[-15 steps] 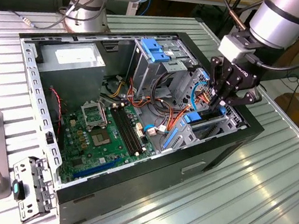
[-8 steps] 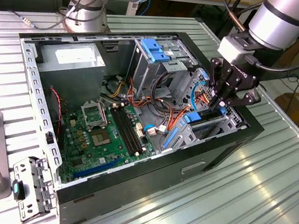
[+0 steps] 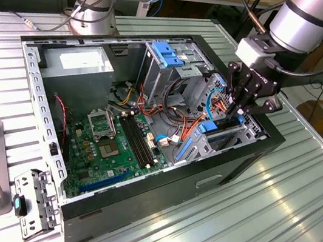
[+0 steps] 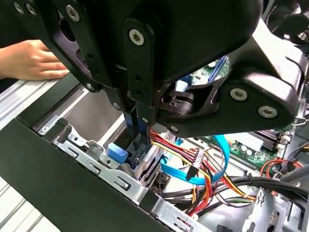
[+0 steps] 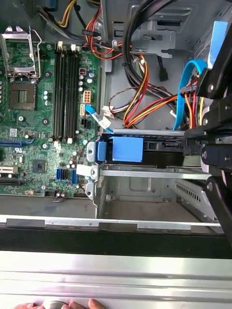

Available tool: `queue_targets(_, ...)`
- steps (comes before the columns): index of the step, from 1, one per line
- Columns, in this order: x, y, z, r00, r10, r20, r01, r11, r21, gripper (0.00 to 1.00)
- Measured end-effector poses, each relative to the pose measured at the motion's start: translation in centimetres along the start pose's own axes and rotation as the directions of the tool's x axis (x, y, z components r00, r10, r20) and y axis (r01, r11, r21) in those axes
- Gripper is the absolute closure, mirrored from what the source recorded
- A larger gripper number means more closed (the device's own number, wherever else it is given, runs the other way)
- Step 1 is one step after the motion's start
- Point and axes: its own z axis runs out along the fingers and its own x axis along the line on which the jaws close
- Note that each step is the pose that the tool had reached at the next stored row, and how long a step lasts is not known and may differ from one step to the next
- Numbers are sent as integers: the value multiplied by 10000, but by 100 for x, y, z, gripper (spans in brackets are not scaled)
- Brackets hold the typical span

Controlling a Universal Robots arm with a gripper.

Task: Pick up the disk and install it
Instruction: 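Insert the first disk wire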

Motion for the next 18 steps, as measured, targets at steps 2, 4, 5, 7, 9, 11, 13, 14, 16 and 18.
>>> queue_targets(2,1,0,0,10000,46,-4,-46,10000,-2,83)
queue_targets(4,5,0,13,10000,48,0,-48,10000,-1,83)
queue_targets(5,5,0,21,10000,48,0,-48,10000,-2,83)
queue_targets(7,7,0,55,10000,48,8,-48,10000,-8,83)
queue_targets(9,7,0,72,10000,48,7,-48,10000,-17,83)
queue_targets(11,10,0,76,10000,47,10,-47,10000,-19,83)
queue_targets(13,10,0,79,10000,47,16,-47,10000,-19,83)
queue_targets(14,10,0,78,10000,47,15,-47,10000,-19,83)
queue_targets(16,10,0,61,10000,47,24,-47,10000,-17,82)
queue_targets(18,12,0,4,10000,48,14,-48,10000,-17,76)
